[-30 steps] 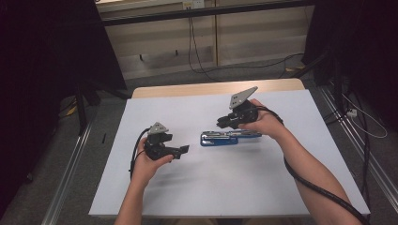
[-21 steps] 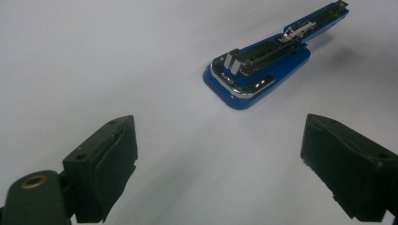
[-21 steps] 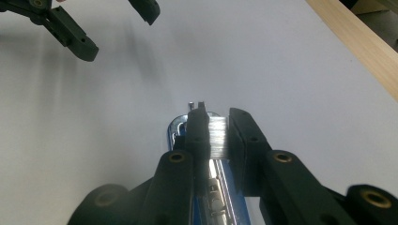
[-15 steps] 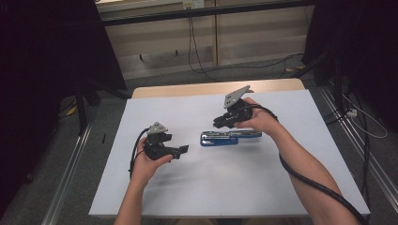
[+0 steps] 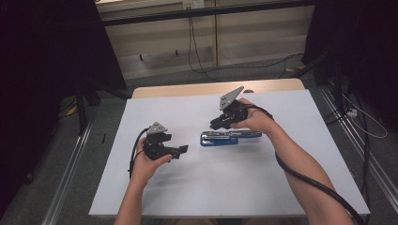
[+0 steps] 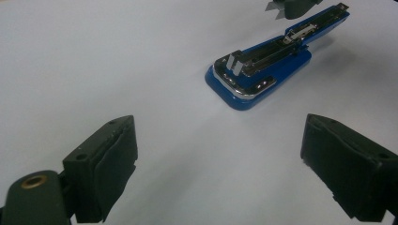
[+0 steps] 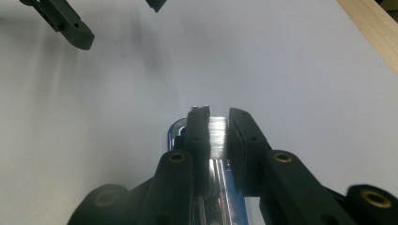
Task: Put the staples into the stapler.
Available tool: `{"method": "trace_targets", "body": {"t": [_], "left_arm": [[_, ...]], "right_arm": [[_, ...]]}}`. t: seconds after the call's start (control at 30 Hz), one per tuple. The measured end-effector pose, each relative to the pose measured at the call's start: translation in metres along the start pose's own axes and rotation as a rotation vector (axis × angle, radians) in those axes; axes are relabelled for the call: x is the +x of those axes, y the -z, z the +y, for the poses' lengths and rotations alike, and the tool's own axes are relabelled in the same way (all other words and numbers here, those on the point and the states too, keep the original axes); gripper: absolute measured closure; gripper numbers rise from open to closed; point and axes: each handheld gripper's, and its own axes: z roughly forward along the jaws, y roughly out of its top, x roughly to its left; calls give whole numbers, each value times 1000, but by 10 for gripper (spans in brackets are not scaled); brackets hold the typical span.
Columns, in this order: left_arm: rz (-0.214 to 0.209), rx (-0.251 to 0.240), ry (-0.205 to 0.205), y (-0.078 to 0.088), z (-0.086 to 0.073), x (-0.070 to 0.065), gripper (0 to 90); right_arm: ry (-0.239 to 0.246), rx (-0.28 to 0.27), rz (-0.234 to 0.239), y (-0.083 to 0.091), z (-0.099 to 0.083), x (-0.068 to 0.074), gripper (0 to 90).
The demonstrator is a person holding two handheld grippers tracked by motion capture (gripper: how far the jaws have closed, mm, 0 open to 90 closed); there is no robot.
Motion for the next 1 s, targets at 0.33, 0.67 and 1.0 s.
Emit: {"method": "trace_targets", "body": {"t": [0.33,0.67,1.0], "left_arm": [[5,4,3,-1,-1,2,113],[0,4,4,-1,-1,2,112],[0,1,12,-1,-1,2,113]], "right_arm": [[12,29,20,-13,3,-3,795],[24,41,29,-24,2,-5,794],[40,65,42,-29,1,-4,795]]}}
